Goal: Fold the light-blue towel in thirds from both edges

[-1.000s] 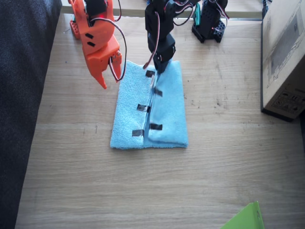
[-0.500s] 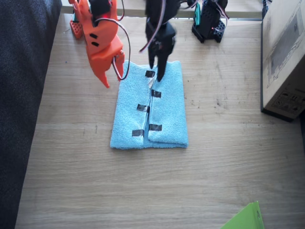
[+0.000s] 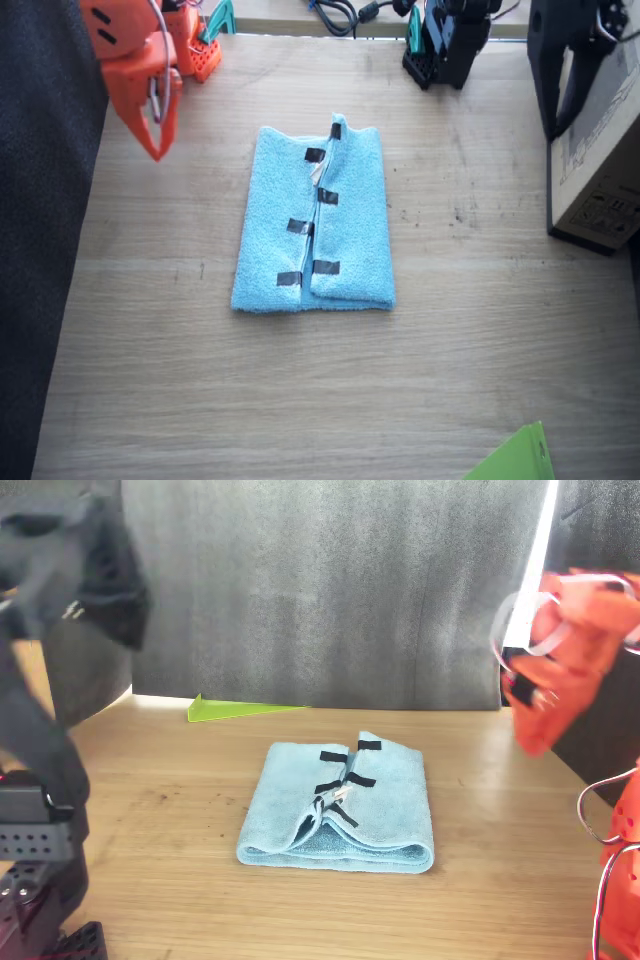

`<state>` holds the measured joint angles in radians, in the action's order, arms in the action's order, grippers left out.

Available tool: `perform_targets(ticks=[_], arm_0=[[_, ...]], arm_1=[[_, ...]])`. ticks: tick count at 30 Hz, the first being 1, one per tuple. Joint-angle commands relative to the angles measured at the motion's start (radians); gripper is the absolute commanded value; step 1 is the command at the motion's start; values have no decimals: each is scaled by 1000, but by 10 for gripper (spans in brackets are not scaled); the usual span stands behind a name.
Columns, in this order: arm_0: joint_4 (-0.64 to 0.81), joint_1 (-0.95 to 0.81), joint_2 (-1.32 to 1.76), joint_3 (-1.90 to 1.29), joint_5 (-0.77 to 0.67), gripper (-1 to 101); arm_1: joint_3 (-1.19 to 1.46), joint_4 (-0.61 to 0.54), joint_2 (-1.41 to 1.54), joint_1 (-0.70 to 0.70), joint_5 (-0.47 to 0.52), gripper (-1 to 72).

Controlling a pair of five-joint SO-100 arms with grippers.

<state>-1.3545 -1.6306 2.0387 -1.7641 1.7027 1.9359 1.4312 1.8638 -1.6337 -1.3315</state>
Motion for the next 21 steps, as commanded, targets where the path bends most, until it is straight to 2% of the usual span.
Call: perform_targets(ticks=[1, 5, 10, 14, 17, 21], arm_0=[[137, -107, 264, -364, 3, -3], [192, -135, 468, -575, -31, -3], [256, -77, 600, -790, -87, -3], [210, -41, 752, -874, -107, -3], [164, -37, 882, -928, -91, -3], [138, -48, 980, -971, -87, -3]], arm_1=[[219, -176, 255, 29, 9, 0], [446, -301, 456, 97, 49, -1], [601, -313, 615, 124, 18, -1], [709, -270, 910, 166, -20, -1], [795, -196, 1164, 163, -28, -1], [836, -133, 1285, 164, -12, -1]])
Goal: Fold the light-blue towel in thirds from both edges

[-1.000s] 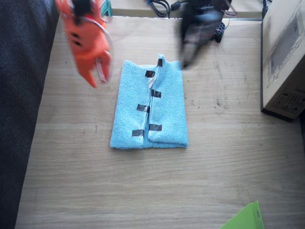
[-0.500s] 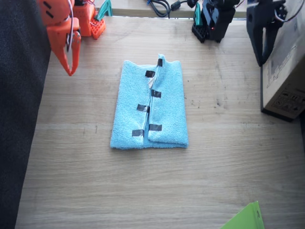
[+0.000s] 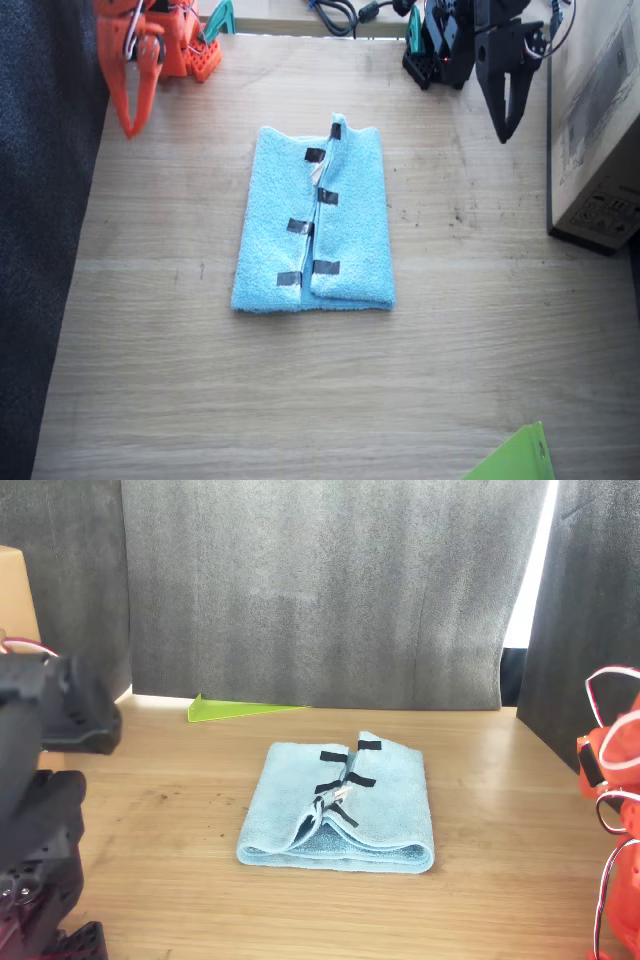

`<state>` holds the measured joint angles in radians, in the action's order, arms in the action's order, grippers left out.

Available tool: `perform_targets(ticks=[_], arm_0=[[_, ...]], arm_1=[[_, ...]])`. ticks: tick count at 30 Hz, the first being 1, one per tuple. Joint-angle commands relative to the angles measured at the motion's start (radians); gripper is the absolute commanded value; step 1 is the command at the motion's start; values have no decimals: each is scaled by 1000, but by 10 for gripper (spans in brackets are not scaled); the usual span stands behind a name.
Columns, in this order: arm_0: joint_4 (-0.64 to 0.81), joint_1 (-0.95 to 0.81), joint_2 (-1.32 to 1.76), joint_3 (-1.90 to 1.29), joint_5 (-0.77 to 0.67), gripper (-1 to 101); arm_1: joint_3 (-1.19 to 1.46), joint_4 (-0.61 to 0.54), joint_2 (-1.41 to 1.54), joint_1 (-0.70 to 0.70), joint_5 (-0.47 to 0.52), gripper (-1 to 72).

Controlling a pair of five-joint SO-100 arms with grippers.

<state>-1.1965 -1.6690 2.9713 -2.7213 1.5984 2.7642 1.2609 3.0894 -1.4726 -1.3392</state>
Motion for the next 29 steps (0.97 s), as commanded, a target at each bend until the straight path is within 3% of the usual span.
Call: perform_targets(ticks=[1, 5, 29], arm_0=[[-14, -6, 60, -26, 14, -3], [-57, -11, 207, -78, 11, -3], [-48, -5, 207, -81, 26, -3]], arm_1=[[9, 38, 61, 2, -5, -1], [14, 41, 61, 2, -18, -1], [12, 46, 61, 23, -54, -1]])
